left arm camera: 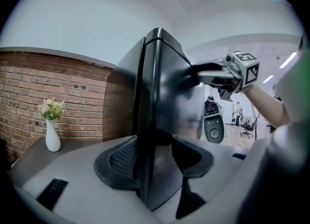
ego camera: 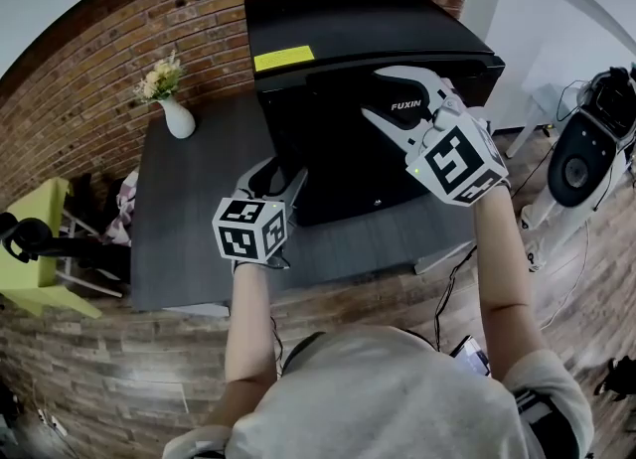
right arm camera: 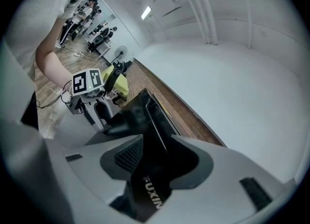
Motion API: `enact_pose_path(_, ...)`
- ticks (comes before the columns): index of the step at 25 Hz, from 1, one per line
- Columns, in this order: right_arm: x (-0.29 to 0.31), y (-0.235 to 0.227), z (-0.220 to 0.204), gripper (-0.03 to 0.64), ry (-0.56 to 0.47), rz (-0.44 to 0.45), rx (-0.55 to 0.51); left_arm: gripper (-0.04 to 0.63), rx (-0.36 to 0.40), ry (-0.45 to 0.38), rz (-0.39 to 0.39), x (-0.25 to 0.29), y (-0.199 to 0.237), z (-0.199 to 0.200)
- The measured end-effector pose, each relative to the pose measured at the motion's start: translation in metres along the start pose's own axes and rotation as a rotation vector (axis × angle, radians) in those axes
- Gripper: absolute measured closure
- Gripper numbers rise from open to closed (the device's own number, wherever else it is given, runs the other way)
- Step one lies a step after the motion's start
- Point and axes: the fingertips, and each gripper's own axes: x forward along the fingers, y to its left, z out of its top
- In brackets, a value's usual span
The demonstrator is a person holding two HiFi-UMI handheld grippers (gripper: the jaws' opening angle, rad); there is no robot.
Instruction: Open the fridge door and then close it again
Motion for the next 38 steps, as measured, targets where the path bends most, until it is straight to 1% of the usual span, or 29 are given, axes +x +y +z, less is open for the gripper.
enact_pose_path(6, -0.001, 0.001, -0.001, 0.457, 0.032, 0.035, -0.016, 0.39, 0.018, 0.023, -0.043, -0.001, 0.001, -0.002)
enact_pose_path(14, -0.001, 0.0, 0.0, 0.466, 0.046, 0.042, -0.013, 0.396, 0.026, 0.026, -0.032, -0.004, 0.0, -0.001)
enact_pose_path(20, -0.003, 0.0, 0.001, 0.465, 0.055, 0.024, -0.016, 0.397, -0.003, 0.008, -0.022, -0.005, -0.001, -0.001)
enact_pose_path(26, -0.004, 0.001, 0.002, 0.466, 0.053, 0.012, -0.016, 0.397, -0.008, 0.005, 0.001, -0.007, -0.002, 0.0)
enact_pose_path(31, -0.004, 0.001, 0.001, 0.466, 0.052, 0.005, -0.008, 0.399, -0.03, -0.001, 0.015, -0.007, -0.003, -0.001)
enact_pose_path(35, -0.013, 0.005, 0.004, 0.465, 0.036, 0.025, 0.005, 0.403, -0.036, -0.002, -0.015, -0.018, -0.013, -0.003)
enact_pose_path(38, -0.02, 0.007, 0.007, 0.463, 0.021, 0.021, 0.011, 0.41, -0.05, -0.01, -0.029, -0.026, -0.019, -0.004)
